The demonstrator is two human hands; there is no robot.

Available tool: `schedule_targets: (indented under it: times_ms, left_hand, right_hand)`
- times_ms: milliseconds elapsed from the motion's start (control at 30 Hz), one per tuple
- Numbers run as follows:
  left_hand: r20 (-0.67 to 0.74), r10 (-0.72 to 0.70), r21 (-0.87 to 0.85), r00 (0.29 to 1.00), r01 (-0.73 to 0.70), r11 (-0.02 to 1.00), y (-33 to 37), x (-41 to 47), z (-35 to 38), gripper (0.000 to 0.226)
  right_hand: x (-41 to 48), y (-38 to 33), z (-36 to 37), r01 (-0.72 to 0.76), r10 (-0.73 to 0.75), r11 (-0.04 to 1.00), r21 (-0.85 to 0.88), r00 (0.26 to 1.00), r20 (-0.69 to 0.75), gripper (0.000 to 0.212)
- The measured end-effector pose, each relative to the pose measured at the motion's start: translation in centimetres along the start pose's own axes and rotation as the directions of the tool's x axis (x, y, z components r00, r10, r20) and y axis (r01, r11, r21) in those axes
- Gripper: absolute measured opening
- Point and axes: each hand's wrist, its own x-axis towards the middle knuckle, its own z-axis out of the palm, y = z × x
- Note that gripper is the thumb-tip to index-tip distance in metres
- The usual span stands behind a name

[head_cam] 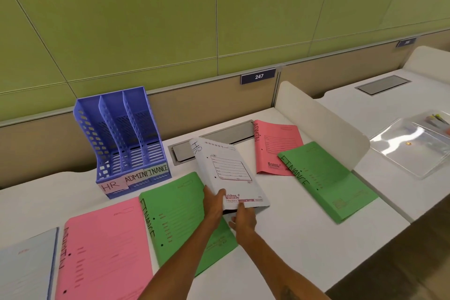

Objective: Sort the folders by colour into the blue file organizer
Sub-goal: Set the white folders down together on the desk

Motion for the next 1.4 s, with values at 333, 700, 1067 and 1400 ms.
schedule_targets:
  times_ms: [333, 700, 1067, 1400]
  left_hand:
    - [0.036, 0.270, -0.021, 0.962, -0.270, 0.963, 3.7, -2.2, -6.3, 0.049]
    - [0.143, 0.273, -0.034, 0.951, -0.271, 0.962, 4.0, -4.5, -17.9, 0.055]
    - [-0.059, 0.311, -0.005, 0.949, -0.312, 0.950, 0.8, -7.1, -30.3, 0.056]
    - [-0.458, 0.323, 0.282, 0.829, -0.209, 0.936, -3.2, -8.1, -40.5, 0.033]
  right_hand:
    - [1.0, -2.3, -1.1, -0.041, 0.023, 0.971, -0.234, 0.997, -0.080, 0.053]
    - [4.0, -4.1, 5.9, 0.278, -0.215, 0.937, -0.212, 0.936, 0.278, 0.091]
    - [-9.3, -2.7, 14.8, 0.341, -0.328, 0.940, 0.023, 0.881, 0.342, 0.040]
    - [-17.1, 6.1, 22.8, 0.388, -0.333, 0.920, -0.055, 0.849, 0.411, 0.042]
